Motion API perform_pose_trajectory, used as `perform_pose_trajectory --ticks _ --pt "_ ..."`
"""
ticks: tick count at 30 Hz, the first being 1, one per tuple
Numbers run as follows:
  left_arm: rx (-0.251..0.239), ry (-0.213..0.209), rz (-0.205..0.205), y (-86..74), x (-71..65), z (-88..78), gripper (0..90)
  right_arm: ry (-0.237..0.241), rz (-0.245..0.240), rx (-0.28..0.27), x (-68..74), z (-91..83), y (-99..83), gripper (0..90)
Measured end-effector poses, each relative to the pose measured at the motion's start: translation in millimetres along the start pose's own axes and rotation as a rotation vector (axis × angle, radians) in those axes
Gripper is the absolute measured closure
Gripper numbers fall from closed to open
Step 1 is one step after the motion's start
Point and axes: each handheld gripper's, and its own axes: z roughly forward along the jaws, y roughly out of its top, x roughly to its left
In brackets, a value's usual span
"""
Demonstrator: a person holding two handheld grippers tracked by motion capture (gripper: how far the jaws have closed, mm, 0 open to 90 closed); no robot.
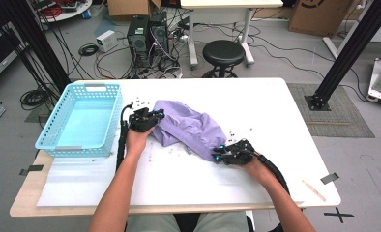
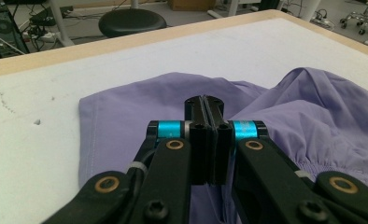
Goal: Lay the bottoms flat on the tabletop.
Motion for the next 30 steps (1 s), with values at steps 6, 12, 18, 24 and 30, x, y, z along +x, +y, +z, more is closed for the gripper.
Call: perform_pose_trajectory --ticks 6,12,18,24,30 --pt "-0.014 0.017 -0.02 -0.1 6.5 -4.4 88.8 0.009 0.039 -0.091 -19.0 -12.2 18.2 79.6" --pt "-0.008 0.03 -0.032 -2.9 11.3 -4.2 88.7 -0.079 0.163 -0.206 -61.3 -17.3 34.8 79.7" --pt "-0.006 0.052 -0.043 -5.6 13.3 -1.4 88.5 -0.204 0.229 -0.2 -91.1 -1.1 51.8 79.6" --pt "-0.02 0.061 -0.068 -5.8 12.8 -5.3 60.0 -0.408 0.302 -0.14 -114.2 17.1 65.1 79.9" --pt "-0.047 -0.059 -0.047 -9.2 2.6 -13.6 47.3 -0.481 0.414 -0.099 -119.8 23.6 56.6 71.7"
